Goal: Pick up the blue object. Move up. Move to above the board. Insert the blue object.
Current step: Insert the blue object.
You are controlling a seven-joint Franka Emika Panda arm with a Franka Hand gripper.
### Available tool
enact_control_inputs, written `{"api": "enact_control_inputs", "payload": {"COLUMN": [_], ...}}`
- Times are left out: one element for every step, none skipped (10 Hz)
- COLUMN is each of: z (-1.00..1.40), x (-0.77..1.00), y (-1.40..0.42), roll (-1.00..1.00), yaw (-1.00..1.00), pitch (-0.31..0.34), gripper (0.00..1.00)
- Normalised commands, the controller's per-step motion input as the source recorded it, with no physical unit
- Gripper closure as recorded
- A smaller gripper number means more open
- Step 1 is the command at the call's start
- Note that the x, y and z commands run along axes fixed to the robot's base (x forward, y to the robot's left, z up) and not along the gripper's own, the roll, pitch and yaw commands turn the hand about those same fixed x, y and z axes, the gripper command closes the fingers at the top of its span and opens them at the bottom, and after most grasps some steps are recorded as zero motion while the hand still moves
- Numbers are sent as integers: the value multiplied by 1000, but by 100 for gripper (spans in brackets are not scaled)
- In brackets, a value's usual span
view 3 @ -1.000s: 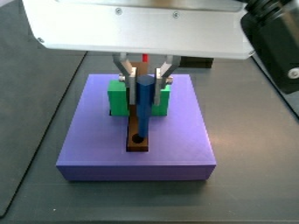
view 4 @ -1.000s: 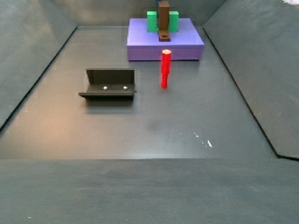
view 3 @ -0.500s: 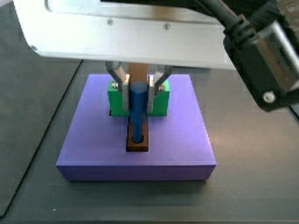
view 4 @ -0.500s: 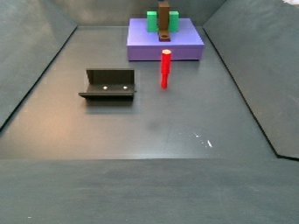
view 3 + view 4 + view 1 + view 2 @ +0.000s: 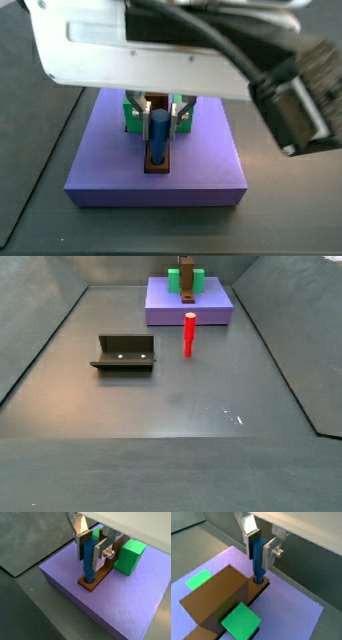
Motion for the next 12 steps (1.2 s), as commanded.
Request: {"api": "enact_control_inputs", "payload": {"z": [-149, -243, -306, -363, -326, -454, -454, -429, -526, -540, -383, 0], "x": [0, 0, 0, 0, 49, 211, 491, 606, 391, 0, -134, 0], "y": [143, 0, 0, -66, -183, -69, 0, 0, 0, 0, 0, 0], "roll": [86, 83, 47, 37, 69, 57, 13, 0, 9, 46, 44, 0], "yaw": [0, 0, -6, 0, 0, 0, 0, 0, 0, 0, 0, 0], "pitch": [36, 0, 0, 0, 0, 0, 13, 26, 0, 0, -1, 0], "gripper": [100, 100, 100, 100, 100, 100, 100, 100, 100, 100, 100, 100]}}
